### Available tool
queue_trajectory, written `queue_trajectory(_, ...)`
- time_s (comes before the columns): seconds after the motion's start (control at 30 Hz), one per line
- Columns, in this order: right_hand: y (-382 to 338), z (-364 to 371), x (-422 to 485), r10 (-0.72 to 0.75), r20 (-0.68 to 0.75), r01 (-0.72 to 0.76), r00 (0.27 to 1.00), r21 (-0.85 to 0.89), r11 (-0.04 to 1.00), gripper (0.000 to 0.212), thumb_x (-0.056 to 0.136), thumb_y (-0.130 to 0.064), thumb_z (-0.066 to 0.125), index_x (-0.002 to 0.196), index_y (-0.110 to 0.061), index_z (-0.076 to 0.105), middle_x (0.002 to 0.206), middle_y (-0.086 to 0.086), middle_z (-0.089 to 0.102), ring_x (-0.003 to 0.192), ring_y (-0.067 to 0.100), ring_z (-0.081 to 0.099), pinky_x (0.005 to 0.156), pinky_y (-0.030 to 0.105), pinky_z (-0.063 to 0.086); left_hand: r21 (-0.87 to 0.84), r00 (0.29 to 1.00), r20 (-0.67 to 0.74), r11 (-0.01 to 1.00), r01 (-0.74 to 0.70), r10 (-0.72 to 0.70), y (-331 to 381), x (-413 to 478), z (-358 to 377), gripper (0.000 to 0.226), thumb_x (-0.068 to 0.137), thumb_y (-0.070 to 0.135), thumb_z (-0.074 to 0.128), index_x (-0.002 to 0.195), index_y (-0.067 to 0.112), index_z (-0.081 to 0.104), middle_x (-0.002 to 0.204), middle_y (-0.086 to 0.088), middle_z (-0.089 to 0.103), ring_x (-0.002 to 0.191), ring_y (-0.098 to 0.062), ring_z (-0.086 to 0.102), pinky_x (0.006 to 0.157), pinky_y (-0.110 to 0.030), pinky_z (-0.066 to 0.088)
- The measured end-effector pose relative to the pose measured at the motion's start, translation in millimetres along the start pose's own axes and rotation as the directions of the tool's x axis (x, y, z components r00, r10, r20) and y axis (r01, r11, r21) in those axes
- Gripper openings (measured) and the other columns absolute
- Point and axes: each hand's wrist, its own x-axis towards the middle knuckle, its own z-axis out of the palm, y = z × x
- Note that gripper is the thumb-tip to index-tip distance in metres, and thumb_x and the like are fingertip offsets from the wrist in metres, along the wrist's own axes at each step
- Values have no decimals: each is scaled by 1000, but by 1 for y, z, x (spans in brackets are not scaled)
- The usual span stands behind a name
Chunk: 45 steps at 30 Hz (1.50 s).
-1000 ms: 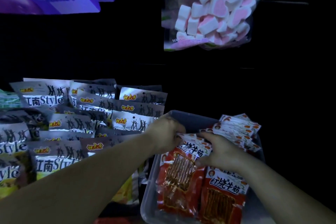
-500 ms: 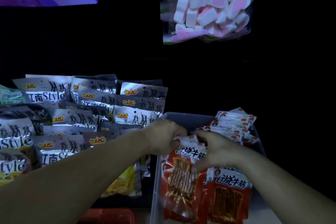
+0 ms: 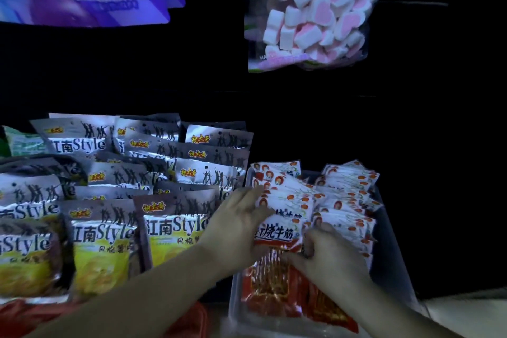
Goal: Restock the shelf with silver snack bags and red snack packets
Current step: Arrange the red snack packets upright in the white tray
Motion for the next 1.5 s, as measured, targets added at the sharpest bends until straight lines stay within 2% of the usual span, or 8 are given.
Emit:
queue_trajectory(0.17, 5, 12, -13, -49, 45, 32, 998, 325, 945, 32, 79, -45, 84, 94, -30, 59, 99, -18, 45, 92, 6, 56, 73, 15, 41, 15, 987, 98, 992, 123, -124, 12, -2, -5, 82, 81, 46, 76, 151, 32, 36, 170, 4, -3, 157, -27, -9, 128, -48, 10)
queue_trajectory(0.37, -2, 13, -18, 43, -61, -17, 997, 377, 926, 52, 84, -33, 82, 120, -30, 45, 117, -14, 38, 96, 6, 52, 77, 18, 43, -126, 989, -95, 987, 98, -111, 23, -25, 13, 66, 72, 36, 80, 133, 32, 56, 165, -3, 27, 154, -28, 18, 118, -50, 37)
queue_trajectory(0.5, -12, 26, -13, 34, -99, 15, 995, 459, 889, 44, 84, -25, 81, 115, -27, 50, 123, -7, 47, 101, 15, 59, 84, 29, 51, -259, 981, -44, 951, 170, -187, 32, -38, 26, 51, 78, 30, 75, 128, 30, 64, 167, 2, 24, 158, -18, 2, 119, -31, 23)
queue_trajectory(0.67, -1, 29, -13, -15, -29, 28, 999, 527, 849, 43, 84, -26, 81, 119, -32, 57, 121, -15, 56, 110, 5, 57, 90, 19, 45, -40, 994, -85, 997, 62, -65, 34, -38, 19, 43, 72, 24, 72, 115, 21, 70, 160, -13, 39, 151, -39, 27, 119, -52, 32)
queue_trajectory(0.87, 31, -6, -18, -186, -39, 183, 982, 450, 874, 30, 88, -10, 74, 112, -28, 75, 116, -30, 52, 97, 4, 64, 90, 14, 50, -211, 989, 143, 978, 8, 23, 75, -47, 18, 40, 87, 20, 53, 125, 25, 62, 140, 6, 53, 124, -22, 55, 93, -38, 55)
queue_trajectory(1.0, 45, -24, -21, -139, -106, 159, 985, 209, 965, 17, 94, -29, 69, 109, -36, 63, 110, -17, 45, 87, 4, 57, 81, 25, 51, -156, 947, 320, 985, 68, -15, 78, -43, 19, 42, 99, 27, 46, 140, 32, 52, 152, 7, 41, 134, -23, 46, 99, -43, 52)
queue_trajectory(1.1, 59, -29, -28, -125, -43, 126, 991, 6, 992, 31, 95, -28, 66, 126, -30, 61, 124, -12, 50, 120, 13, 53, 94, 34, 52, -73, 942, 327, 996, -56, 77, 84, -35, 20, 46, 95, 26, 49, 141, 36, 54, 155, 11, 40, 130, -23, 48, 97, -42, 53)
queue_trajectory(1.5, 76, -11, -15, -145, 50, 152, 988, -182, 971, 72, 87, -48, 74, 149, -32, 42, 143, -9, 47, 137, 15, 37, 111, 33, 36, -107, 777, 625, 994, -14, 78, 79, -30, 31, 88, 89, 79, 3, 141, 33, 56, 154, 9, 48, 147, -17, 28, 122, -44, 23)
